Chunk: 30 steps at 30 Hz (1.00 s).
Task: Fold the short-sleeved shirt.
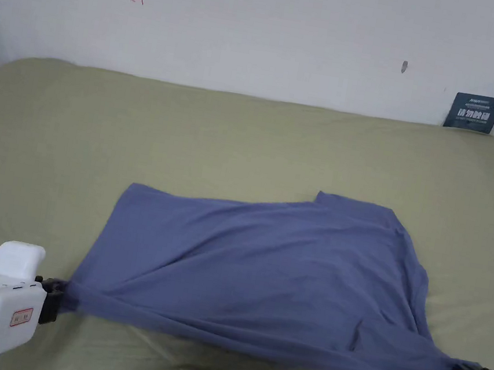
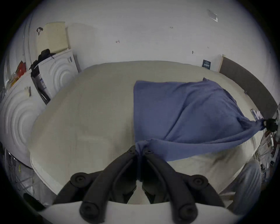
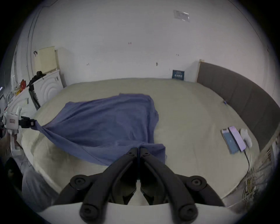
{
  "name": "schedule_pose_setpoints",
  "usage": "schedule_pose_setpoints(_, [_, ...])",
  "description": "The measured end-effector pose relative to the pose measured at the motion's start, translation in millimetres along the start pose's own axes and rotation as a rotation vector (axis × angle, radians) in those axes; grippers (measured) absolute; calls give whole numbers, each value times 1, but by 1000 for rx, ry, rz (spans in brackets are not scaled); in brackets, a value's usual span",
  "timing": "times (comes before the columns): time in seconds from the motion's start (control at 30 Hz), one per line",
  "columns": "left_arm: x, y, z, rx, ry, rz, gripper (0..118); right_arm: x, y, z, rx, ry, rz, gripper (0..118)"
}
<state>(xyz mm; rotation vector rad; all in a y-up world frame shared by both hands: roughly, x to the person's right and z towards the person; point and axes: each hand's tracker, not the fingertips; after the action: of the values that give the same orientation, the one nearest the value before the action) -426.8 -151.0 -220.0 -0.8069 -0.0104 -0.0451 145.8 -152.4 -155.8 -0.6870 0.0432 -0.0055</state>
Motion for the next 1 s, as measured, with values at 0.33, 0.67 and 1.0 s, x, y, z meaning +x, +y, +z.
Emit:
schedule_pose_setpoints(0.33, [-8,-21,-3,-16,-18,58,5,-8,-20,-14,-41,1,-23,2])
schedule_pose_setpoints(0.67, [-12,-25,3,-41,-46,124,118,-7,-11,-22,-97,9,-15,111])
schedule_pose_setpoints(1.0, [-32,-26,38,0,5,171,0,12,-4,-2,-17,-77,-64,0])
